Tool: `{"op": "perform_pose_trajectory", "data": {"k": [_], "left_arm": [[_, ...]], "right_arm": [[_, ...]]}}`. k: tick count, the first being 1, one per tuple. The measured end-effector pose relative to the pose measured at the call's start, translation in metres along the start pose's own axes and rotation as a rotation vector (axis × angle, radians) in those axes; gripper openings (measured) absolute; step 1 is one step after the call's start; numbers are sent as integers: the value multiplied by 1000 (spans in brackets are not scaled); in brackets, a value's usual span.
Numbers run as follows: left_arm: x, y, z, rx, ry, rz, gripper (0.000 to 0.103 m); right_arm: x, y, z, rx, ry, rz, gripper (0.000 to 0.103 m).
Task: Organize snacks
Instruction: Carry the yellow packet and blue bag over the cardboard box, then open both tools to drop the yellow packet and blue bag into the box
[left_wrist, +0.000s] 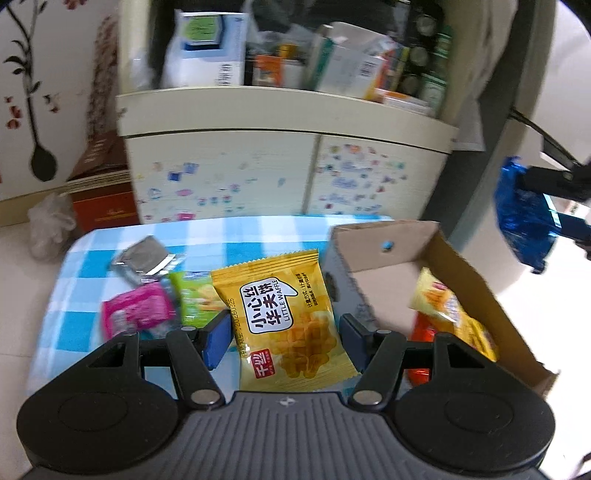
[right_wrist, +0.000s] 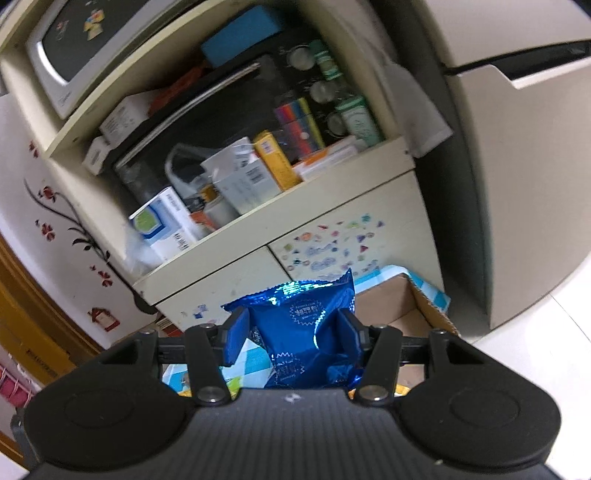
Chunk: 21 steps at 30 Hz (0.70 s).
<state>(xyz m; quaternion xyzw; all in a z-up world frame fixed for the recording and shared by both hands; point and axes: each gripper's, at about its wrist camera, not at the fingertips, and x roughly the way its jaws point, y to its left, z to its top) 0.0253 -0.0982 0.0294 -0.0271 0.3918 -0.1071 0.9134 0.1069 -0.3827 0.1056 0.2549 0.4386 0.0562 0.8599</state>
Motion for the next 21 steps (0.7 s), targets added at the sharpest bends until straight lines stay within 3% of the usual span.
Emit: {"op": "perform_pose_trajectory", "data": {"k": [10,21], "left_arm": [[7,-47,-6,94,-11,-134,68],[22,-86,-16,119,12,-250,68]], "right_arm": [[4,-26,7,118,-3,-40,53],[10,-33,8,133,10,-62,53]]}}
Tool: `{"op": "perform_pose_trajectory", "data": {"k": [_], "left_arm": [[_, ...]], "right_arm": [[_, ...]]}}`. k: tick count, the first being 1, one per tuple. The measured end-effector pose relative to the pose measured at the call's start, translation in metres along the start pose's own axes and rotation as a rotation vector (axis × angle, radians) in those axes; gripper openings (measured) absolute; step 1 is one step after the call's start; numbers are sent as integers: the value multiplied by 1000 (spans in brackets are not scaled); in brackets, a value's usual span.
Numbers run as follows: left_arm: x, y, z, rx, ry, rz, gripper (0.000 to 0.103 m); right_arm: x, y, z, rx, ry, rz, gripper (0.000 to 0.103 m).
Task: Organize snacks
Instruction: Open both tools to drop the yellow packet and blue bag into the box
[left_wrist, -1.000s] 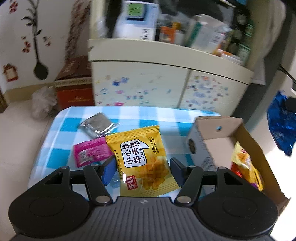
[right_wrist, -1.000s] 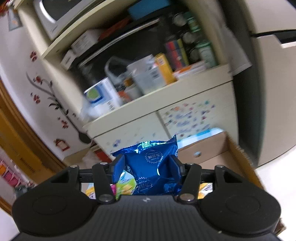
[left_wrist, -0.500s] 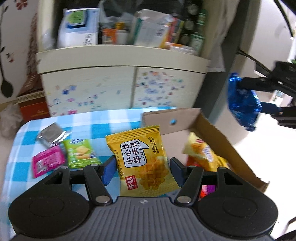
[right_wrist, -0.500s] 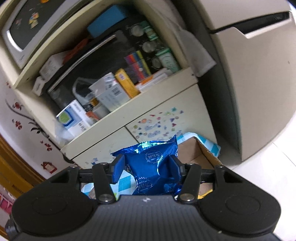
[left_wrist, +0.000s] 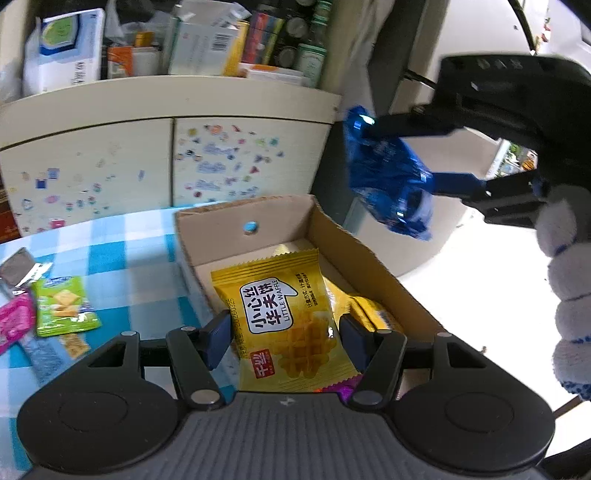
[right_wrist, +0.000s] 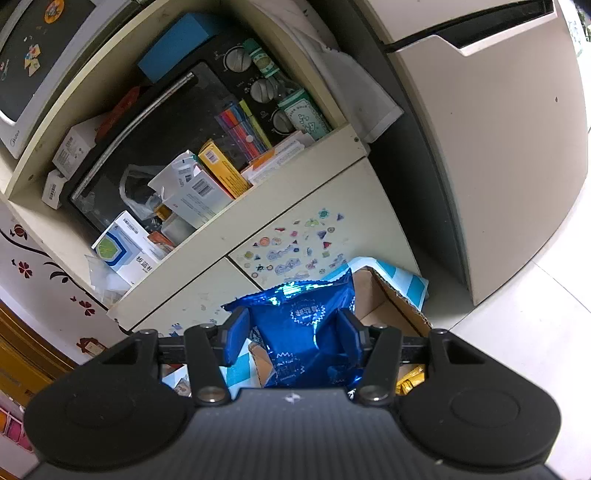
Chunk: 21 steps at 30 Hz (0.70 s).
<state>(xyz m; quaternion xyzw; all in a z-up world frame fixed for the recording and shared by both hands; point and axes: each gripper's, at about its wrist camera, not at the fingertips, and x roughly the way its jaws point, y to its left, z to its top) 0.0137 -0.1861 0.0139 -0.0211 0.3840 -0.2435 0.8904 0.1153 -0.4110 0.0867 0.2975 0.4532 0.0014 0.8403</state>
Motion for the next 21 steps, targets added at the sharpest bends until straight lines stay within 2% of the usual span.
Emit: {"op": "perform_pose_trajectory", "data": {"k": [7,9,13,15,21], "left_arm": [[12,-12,-4,18,0,-39,70],[12,-14,-5,12,-9,-47,82],[8,-14,-4,5,-33,-66,91],[6,-14,-3,5,-34,-52,96],[3,-9,-4,-21,-6,-20,97]], "right_arm": [[5,-1,0,0,8,-14,55],[6,-2,0,0,0,-27,56],[7,-5,0,19,7,-26,74],[7,-4,0,19,4,-28,77],[8,6,-2,-34,1,-9,79]]}}
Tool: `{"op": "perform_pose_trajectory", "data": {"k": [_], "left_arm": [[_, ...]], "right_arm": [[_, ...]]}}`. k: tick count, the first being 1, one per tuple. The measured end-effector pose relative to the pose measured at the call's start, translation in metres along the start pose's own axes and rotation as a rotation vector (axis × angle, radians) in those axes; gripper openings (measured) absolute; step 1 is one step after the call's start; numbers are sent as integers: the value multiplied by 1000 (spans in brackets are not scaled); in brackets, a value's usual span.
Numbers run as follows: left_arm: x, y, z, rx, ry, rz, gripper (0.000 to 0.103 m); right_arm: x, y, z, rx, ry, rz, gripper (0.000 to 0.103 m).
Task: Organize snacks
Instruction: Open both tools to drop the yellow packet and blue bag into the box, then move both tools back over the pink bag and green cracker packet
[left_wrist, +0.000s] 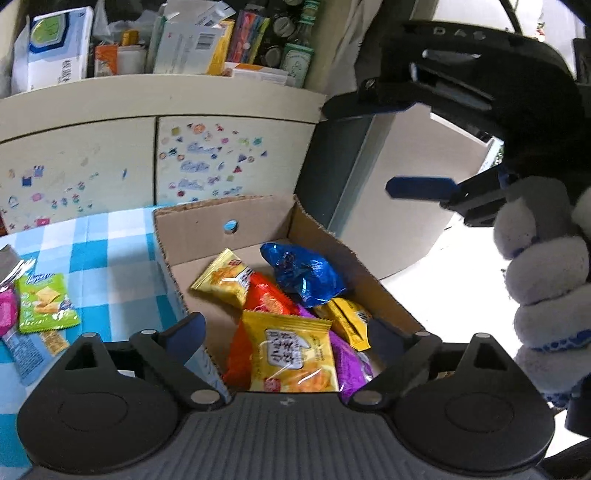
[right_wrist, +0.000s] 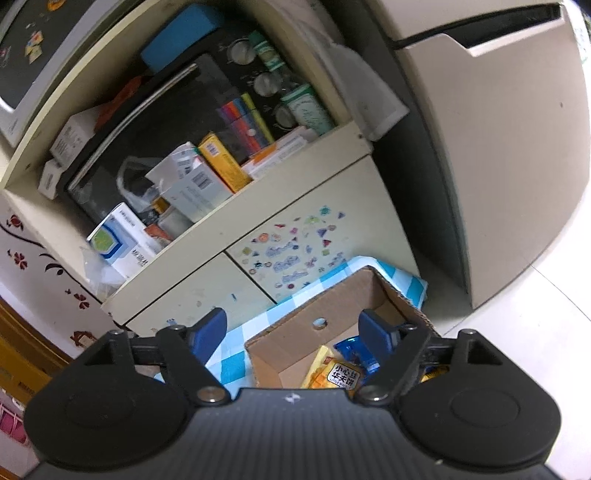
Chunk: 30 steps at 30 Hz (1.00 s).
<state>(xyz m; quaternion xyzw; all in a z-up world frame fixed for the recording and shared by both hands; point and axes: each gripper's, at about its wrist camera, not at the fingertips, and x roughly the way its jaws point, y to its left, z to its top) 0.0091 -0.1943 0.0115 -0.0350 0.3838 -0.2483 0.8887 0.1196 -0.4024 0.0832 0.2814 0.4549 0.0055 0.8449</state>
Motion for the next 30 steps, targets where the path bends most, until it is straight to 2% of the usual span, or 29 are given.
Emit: {"op": "perform_pose_trajectory", "data": {"k": [6,11,16,20,25,30], "left_arm": [[-6,10,-3,-65,-4,20,97],[-13,18,-3,-77,-10,35,97],[-27,30,2,-97,-5,58,97],[-42,41,7,-80,-19,103,97],[-64,65,15,-81,-34,152,98],[-80,99,22,-74,-52,244,99]], "right_arm": [[0,9,-2,-23,-20,20,81],[1,9,-2,14,-34,32,83],[7,15,-4,14,5,71,84],[9,26,-7,-44,6,87,88],[11,38,-12,-95,18,92,89],[16,47,-17,-124,49,100,89]]}}
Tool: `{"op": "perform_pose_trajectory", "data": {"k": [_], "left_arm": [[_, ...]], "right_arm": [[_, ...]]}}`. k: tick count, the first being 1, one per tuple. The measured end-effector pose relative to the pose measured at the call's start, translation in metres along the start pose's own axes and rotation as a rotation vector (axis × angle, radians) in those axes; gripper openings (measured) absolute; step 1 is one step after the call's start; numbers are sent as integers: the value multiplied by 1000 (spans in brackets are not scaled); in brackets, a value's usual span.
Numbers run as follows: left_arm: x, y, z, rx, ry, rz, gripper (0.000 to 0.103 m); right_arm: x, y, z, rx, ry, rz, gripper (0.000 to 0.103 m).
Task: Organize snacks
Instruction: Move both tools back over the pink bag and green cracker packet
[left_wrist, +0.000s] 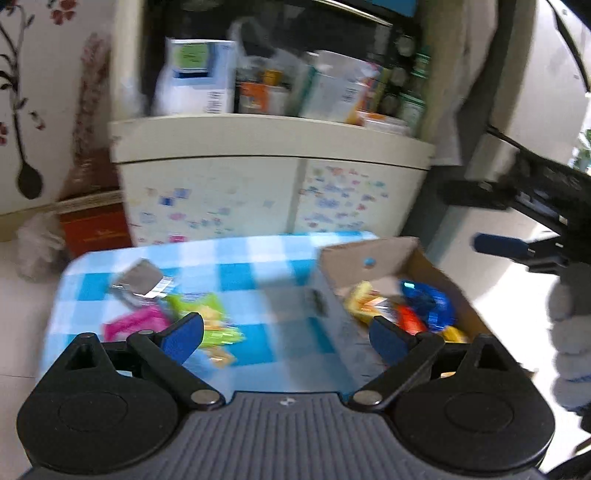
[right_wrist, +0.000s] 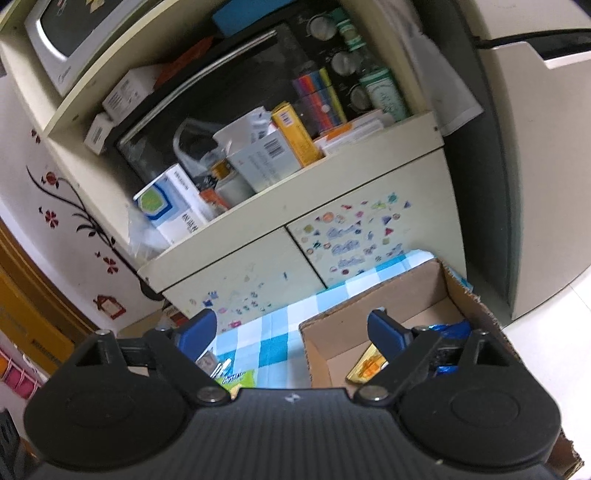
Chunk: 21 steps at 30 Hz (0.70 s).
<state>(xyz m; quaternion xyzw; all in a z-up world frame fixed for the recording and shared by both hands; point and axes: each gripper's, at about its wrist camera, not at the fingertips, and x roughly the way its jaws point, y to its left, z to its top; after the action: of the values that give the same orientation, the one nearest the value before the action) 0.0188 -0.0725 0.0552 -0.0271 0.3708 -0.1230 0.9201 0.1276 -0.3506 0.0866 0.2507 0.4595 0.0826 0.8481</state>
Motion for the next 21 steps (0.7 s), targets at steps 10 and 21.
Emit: {"op": "perform_pose_trajectory", "data": {"k": [10,21], "left_arm": [[2,79,5,-107,8,167,99],[19,136,-2,-276,28,248,99]], "right_arm": [[14,30,-11,-69,47,25,89],[45,63,-37,-142,131,43,90]]}}
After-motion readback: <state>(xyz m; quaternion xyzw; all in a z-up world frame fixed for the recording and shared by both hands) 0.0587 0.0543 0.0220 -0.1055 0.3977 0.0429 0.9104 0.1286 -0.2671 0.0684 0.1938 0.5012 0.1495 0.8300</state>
